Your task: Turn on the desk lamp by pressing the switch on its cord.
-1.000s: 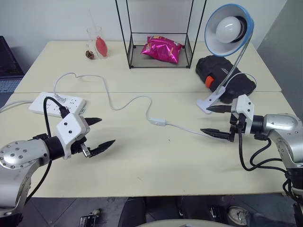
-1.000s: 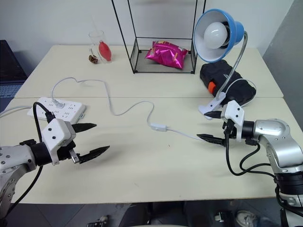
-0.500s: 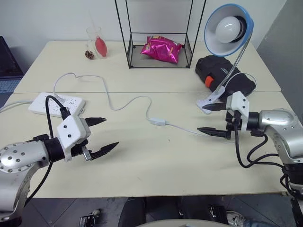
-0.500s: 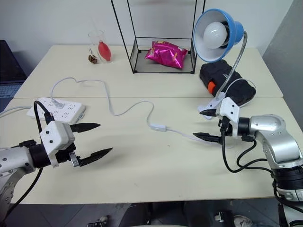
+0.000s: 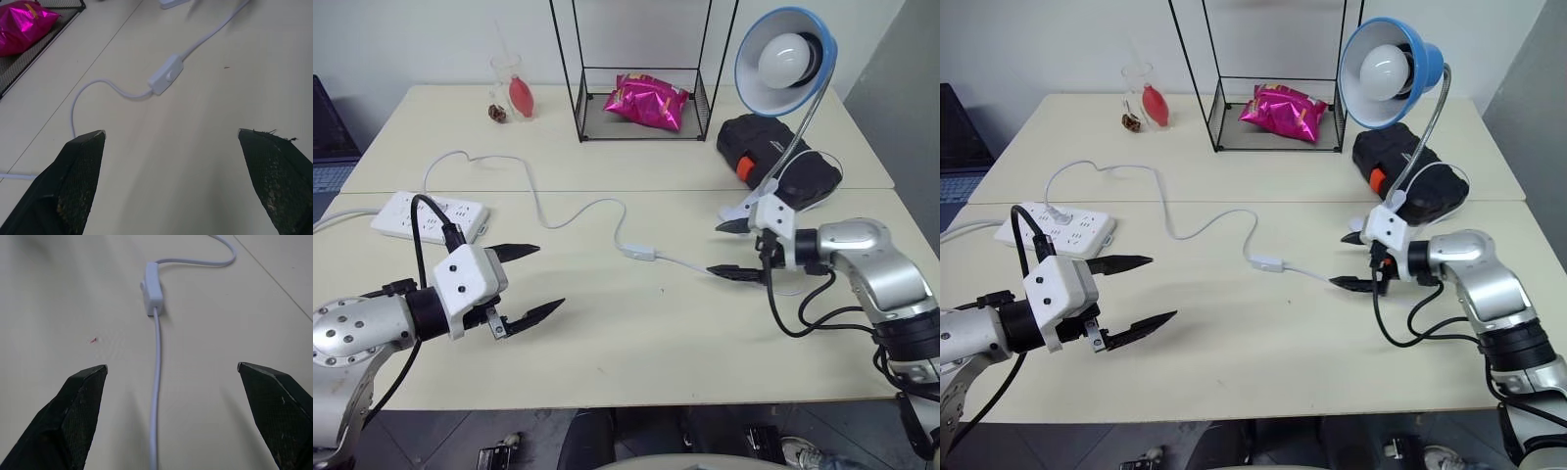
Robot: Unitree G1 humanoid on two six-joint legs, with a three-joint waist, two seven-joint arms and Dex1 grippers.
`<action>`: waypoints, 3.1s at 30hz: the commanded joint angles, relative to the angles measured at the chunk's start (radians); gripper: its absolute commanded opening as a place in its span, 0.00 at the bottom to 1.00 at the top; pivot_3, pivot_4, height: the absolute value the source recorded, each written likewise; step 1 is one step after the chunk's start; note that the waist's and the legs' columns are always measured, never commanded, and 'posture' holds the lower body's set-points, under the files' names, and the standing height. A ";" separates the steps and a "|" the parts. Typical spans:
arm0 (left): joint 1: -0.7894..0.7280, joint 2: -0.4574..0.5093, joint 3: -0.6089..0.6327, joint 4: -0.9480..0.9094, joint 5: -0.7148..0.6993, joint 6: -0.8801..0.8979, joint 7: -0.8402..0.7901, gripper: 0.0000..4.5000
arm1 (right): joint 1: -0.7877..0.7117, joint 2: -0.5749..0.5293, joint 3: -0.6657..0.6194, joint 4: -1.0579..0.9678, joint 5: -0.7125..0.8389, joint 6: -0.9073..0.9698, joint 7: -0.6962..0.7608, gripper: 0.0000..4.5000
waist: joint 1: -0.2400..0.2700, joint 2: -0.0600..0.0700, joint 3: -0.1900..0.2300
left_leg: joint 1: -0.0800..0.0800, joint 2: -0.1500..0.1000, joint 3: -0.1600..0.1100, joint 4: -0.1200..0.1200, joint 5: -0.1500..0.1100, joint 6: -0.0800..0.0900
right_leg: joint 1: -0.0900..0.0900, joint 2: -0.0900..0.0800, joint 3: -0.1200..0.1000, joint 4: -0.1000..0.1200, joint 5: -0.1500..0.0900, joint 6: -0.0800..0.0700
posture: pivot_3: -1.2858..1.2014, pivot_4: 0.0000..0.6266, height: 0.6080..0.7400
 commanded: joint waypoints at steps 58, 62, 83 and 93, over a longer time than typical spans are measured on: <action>-0.388 -0.024 -0.384 0.040 0.038 0.087 0.024 1.00 | -0.079 0.225 0.134 -0.185 -0.070 0.120 0.037 0.08 | -0.005 0.000 0.000 | -0.001 -0.001 0.005 0.000 0.000 0.000 | -0.007 0.004 0.005 0.008 0.000 0.000 | 0.52 0.24 1.00; -0.410 -0.033 -0.455 0.054 0.074 0.072 0.012 1.00 | -0.069 0.226 0.139 -0.222 -0.062 0.149 0.021 0.08 | -0.004 0.000 0.000 | -0.002 -0.001 0.004 0.000 0.000 0.000 | -0.008 0.005 0.005 0.008 0.000 0.000 | 0.52 0.24 1.00; -0.444 -0.116 -0.508 0.131 0.130 0.034 0.013 0.79 | -0.061 0.189 0.160 -0.265 -0.035 0.161 0.019 0.08 | -0.002 0.000 0.000 | -0.002 -0.001 0.005 0.001 0.000 0.000 | -0.008 0.006 0.005 0.007 0.000 0.000 | 0.52 0.24 1.00; -0.440 -0.116 -0.517 0.154 0.157 0.016 0.008 0.38 | -0.068 0.191 0.160 -0.276 -0.025 0.172 0.017 0.08 | -0.002 0.000 0.000 | -0.002 -0.001 0.004 0.001 0.000 0.000 | -0.008 0.006 0.005 0.007 0.000 0.000 | 0.52 0.24 1.00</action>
